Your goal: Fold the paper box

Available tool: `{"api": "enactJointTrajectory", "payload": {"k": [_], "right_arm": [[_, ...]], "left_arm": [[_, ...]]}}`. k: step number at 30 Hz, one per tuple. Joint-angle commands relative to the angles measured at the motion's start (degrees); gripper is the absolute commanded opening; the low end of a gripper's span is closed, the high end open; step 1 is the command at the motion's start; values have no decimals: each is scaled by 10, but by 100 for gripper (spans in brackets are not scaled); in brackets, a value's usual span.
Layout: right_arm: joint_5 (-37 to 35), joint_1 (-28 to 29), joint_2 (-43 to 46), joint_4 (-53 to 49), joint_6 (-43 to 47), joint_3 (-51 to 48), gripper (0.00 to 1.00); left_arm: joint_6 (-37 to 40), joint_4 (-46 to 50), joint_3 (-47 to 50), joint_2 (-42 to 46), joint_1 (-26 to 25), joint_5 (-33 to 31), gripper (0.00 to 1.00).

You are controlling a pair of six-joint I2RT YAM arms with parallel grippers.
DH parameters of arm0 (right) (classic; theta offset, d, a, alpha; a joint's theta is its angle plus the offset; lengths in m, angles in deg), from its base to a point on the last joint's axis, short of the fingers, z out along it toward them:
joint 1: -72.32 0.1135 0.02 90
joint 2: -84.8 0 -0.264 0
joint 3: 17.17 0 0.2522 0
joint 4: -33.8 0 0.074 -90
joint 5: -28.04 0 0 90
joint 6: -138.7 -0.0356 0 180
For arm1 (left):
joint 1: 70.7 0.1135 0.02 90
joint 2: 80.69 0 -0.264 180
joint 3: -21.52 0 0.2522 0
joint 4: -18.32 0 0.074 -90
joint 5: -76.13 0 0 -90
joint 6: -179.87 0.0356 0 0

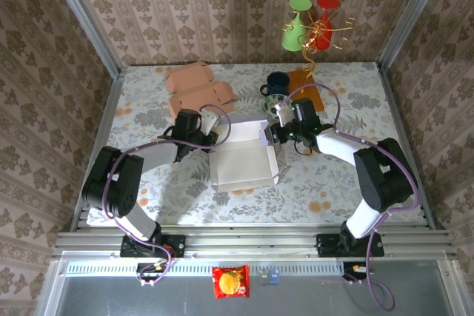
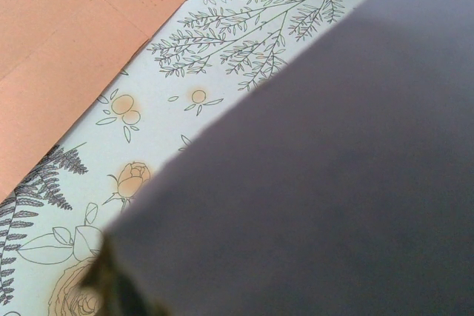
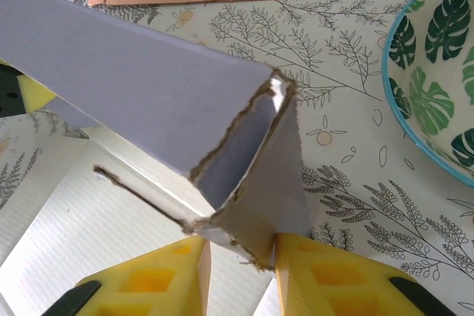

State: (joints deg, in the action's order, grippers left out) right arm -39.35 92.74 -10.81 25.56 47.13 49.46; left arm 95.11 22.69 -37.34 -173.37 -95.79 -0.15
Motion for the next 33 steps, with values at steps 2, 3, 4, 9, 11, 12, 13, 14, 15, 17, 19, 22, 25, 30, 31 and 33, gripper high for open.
{"api": "enactJointTrajectory", "payload": {"k": [2,3,4,9,11,12,13,14,15,17,19,22,25,30,31,33], "right_arm": [[-70,23,7,14,5,8,28],[-83,29,7,19,6,5,28],[-97,34,7,24,4,5,28],[-177,57,5,69,-12,-13,28],[-197,62,1,89,-19,-19,30],[-209,64,-2,95,-24,-19,31],[-216,65,-6,99,-28,-17,31],[-222,66,-10,101,-32,-15,31],[-228,66,-14,106,-35,-14,32],[-238,66,-22,113,-39,-10,32],[-240,66,-29,116,-41,-5,34],[-240,67,-40,111,-40,5,34],[-253,71,-46,106,-42,10,30],[-301,87,-56,96,-47,18,23],[-314,92,-58,93,-48,22,21],[-344,104,-63,82,-48,29,17]], "left_arm": [[12,0,-12,-8,-6,-6,0],[11,-1,-12,-8,-7,-8,0],[10,-1,-13,-8,-7,-10,0],[6,-7,-12,-12,-7,-20,0],[5,-9,-14,-13,-7,-21,0],[5,-9,-14,-14,-7,-23,0],[5,-10,-15,-15,-7,-24,0],[5,-10,-15,-15,-7,-23,0],[5,-9,-15,-16,-7,-25,0],[5,-8,-16,-15,-7,-25,0],[6,-9,-17,-16,-7,-24,0],[5,-7,-18,-16,-7,-24,0],[5,-7,-18,-16,-7,-26,0],[-3,-8,-21,-20,-26,-34,0],[-5,-8,-23,-21,-28,-38,0],[-10,-10,-23,-23,-32,-50,0]]}}
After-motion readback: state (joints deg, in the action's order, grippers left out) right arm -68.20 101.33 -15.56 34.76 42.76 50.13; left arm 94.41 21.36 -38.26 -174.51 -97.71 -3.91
